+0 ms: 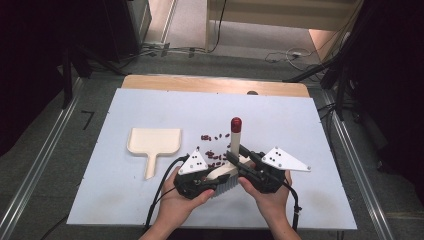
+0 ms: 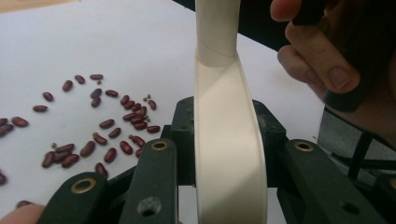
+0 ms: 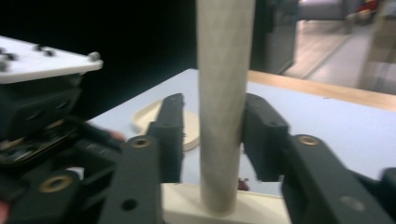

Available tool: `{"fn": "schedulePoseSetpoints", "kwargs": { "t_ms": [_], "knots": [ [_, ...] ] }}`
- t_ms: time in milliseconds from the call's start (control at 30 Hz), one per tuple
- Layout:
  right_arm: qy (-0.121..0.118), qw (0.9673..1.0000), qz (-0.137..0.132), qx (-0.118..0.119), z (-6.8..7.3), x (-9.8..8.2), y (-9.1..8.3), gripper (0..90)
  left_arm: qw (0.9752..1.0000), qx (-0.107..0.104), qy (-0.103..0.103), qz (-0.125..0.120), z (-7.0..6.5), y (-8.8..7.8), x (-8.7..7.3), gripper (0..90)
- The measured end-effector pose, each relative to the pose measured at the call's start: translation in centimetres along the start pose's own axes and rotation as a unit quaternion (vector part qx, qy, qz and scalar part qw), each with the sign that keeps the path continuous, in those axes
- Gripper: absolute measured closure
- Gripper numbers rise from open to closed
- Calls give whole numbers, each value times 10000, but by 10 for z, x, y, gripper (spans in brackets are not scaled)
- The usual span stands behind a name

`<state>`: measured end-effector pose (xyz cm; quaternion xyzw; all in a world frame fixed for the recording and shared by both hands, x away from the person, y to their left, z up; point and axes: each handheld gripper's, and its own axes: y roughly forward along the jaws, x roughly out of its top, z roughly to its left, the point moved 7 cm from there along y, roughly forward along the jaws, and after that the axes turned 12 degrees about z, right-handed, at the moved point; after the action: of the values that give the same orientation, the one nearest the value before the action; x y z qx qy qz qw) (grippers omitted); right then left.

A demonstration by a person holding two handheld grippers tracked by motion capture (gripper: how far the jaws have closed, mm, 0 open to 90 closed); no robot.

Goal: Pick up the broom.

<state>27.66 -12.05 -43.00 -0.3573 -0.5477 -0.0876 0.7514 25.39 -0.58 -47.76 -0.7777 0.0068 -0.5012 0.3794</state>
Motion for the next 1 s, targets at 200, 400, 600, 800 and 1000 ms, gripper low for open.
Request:
{"fn": "schedulePoseSetpoints", "kwargs": {
  "t_ms": [200,400,600,800,1000],
  "knots": [
    [-259,9979,150,583,0,5,-5,426,9995,6,312,67,10,-10,-1,684],
    [-588,9950,423,689,-13,5,-11,371,9985,45,540,52,23,-25,-3,684],
    [-727,9919,702,773,-26,3,-14,348,9954,-87,933,197,32,-40,-7,684],
    [-906,9852,1001,1053,-31,-2,-19,329,9906,-287,1283,366,32,-47,-12,684],
    [-1342,9701,1447,1413,-21,-14,-15,337,9854,-595,1522,484,26,-46,-17,684]
  ]
}}
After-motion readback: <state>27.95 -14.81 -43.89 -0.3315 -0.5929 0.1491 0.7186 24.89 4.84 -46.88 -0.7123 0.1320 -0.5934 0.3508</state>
